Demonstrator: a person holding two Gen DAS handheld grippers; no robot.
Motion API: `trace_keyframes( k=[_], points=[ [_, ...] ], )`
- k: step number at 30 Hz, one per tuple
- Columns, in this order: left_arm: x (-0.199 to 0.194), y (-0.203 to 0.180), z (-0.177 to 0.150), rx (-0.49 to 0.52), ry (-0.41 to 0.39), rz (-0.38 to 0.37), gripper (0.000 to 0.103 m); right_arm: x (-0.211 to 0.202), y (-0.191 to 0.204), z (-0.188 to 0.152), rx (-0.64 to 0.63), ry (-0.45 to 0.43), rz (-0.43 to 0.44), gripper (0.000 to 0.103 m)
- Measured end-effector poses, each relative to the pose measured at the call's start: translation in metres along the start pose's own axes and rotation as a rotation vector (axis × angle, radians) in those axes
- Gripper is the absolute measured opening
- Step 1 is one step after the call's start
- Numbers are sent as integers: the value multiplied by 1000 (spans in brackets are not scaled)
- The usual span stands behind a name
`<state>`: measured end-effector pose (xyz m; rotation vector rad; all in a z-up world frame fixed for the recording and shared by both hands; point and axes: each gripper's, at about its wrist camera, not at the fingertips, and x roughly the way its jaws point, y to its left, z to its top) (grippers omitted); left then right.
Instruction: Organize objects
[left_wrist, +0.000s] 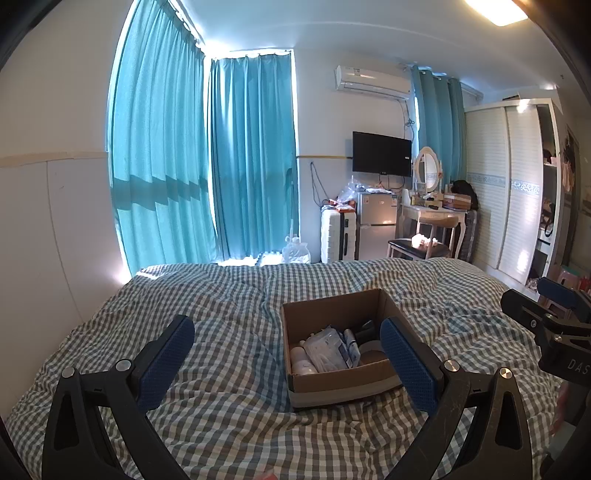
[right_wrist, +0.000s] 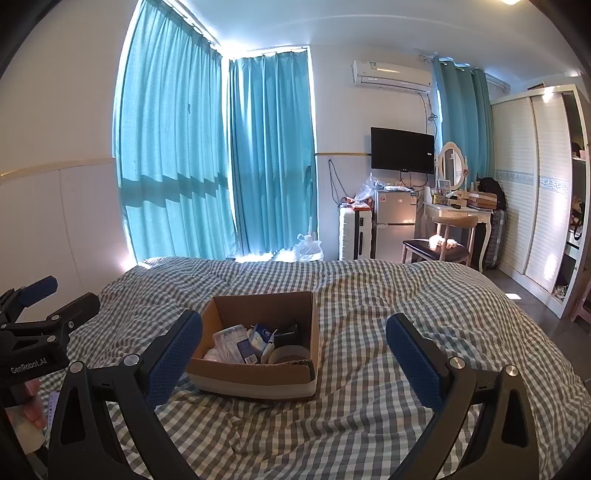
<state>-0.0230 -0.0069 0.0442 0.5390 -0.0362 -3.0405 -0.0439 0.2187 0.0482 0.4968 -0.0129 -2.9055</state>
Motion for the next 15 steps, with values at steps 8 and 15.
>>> trace_keyframes(
  k=[8,15],
  points=[
    [1,0,-1,-3,7,-2,103,3,1,-2,-1,12,-2,100],
    [0,2,-1,-6,2,10,103,4,2,-3,-3,15,2,100]
  ],
)
